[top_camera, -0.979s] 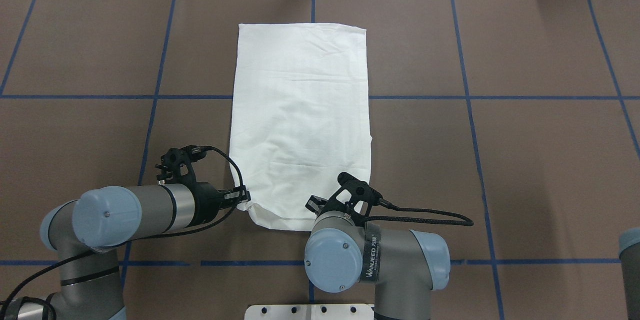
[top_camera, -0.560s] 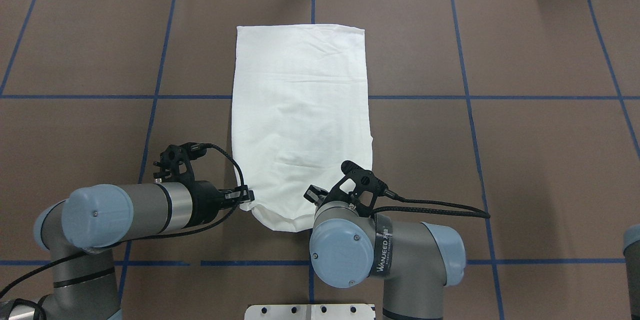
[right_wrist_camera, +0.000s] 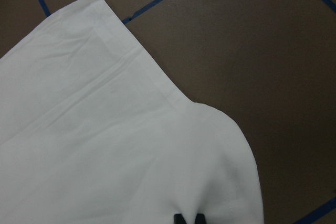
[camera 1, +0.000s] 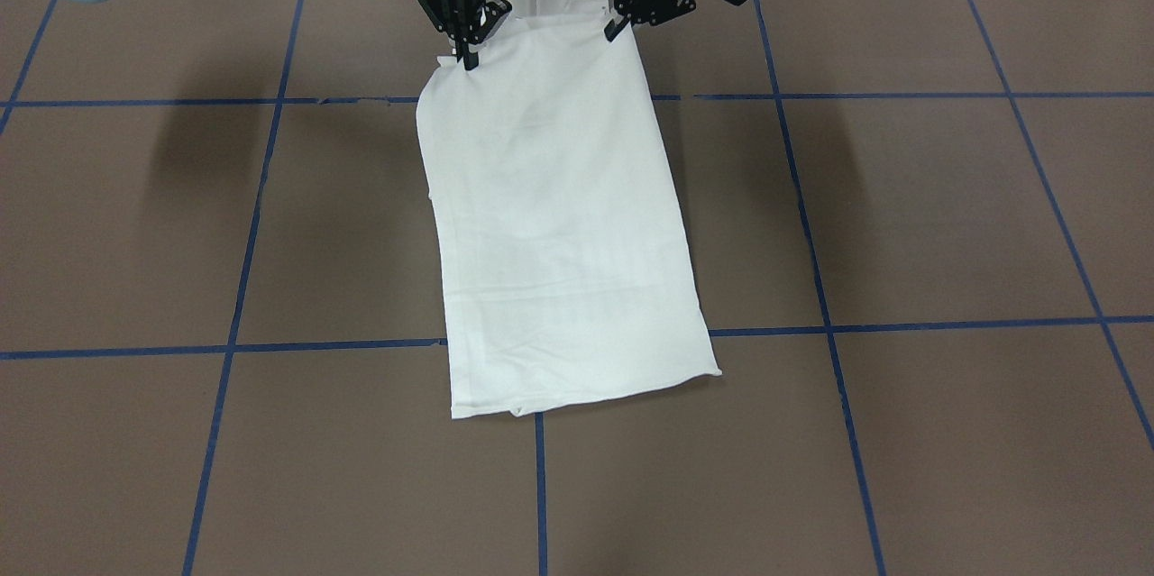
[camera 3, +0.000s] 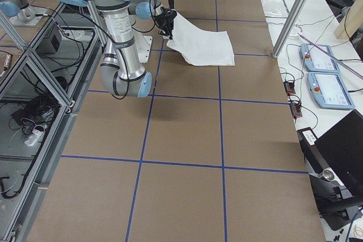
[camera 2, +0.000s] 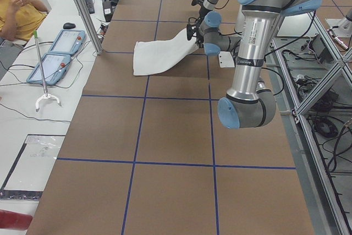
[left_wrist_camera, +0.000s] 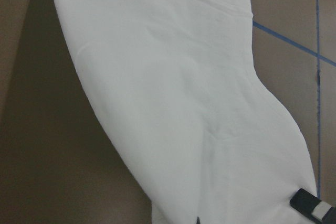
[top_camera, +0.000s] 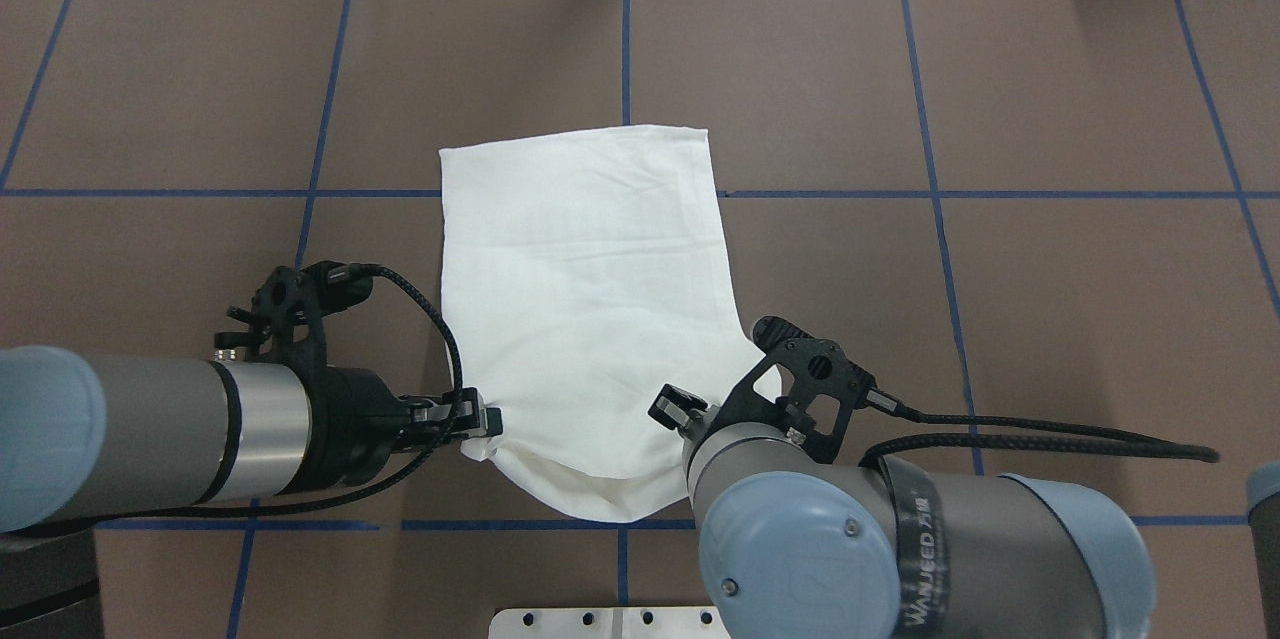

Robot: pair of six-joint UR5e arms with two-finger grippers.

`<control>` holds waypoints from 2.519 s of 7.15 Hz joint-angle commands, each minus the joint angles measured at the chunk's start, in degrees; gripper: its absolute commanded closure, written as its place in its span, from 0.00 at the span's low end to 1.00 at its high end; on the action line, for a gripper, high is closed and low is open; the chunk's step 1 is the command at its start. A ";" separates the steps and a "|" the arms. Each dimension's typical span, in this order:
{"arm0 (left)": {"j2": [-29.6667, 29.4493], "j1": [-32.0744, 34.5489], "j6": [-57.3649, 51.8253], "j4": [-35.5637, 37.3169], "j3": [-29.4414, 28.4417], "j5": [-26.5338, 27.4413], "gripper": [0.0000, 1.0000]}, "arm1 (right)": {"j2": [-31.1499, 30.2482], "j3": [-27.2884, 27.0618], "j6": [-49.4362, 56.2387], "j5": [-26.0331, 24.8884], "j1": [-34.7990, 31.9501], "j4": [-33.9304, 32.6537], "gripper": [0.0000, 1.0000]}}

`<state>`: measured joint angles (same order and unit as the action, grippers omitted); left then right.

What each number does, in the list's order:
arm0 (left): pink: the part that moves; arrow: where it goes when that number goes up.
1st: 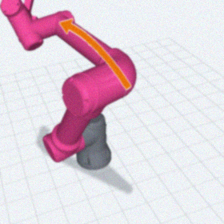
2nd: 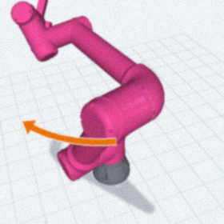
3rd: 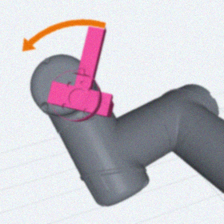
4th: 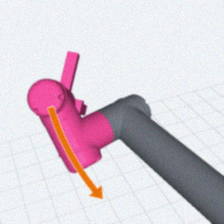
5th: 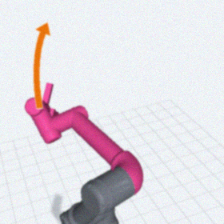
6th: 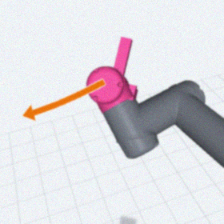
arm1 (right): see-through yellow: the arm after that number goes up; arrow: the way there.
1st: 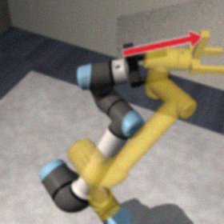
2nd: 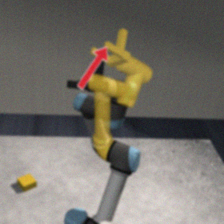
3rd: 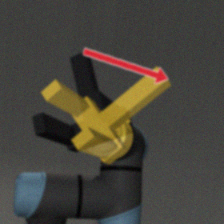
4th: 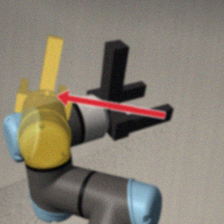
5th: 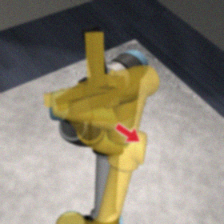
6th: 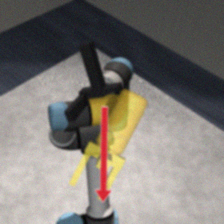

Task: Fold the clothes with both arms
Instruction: 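Lift the near edge with both grippers and fold it away from the robot, then lay the near edge onto the far half with both grippers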

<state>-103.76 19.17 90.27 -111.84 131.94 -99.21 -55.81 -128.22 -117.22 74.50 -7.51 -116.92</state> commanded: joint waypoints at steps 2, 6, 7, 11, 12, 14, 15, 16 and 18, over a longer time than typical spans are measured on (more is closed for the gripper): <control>-3.28 3.56 -3.66 5.31 -2.53 -0.55 1.00 | 6.03 3.91 3.38 -0.05 -1.52 -2.88 1.00; -7.75 14.30 -12.91 5.23 -17.55 -0.72 1.00 | 10.35 22.25 13.31 0.30 -11.97 15.19 1.00; -10.21 15.18 -13.45 4.88 -22.90 -0.55 1.00 | 13.85 28.66 14.55 0.91 -14.00 16.62 1.00; -13.49 15.72 -13.54 -5.73 -39.02 1.30 1.00 | 17.22 44.43 18.16 1.53 -16.74 27.17 1.00; -13.49 15.90 -14.76 -5.93 -39.30 1.30 1.00 | 17.22 45.24 18.34 1.53 -16.74 27.45 1.00; -13.40 17.38 -19.57 -5.93 -38.70 1.12 0.01 | 18.44 45.25 23.32 1.53 -17.01 27.45 0.00; -12.88 19.74 -25.17 -6.11 -37.04 0.60 0.00 | 18.71 45.25 23.97 2.23 -17.53 27.45 0.00; -12.61 21.85 -29.58 -6.11 -36.41 -2.19 0.00 | 18.98 44.90 24.32 3.10 -17.53 27.45 0.00; -11.21 22.93 -30.77 -6.20 -36.05 -3.89 0.00 | 19.33 45.33 24.33 3.03 -15.96 27.45 0.00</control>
<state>-115.50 41.38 60.63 -118.00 95.60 -102.21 -36.61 -83.10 -92.78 77.53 -24.39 -89.47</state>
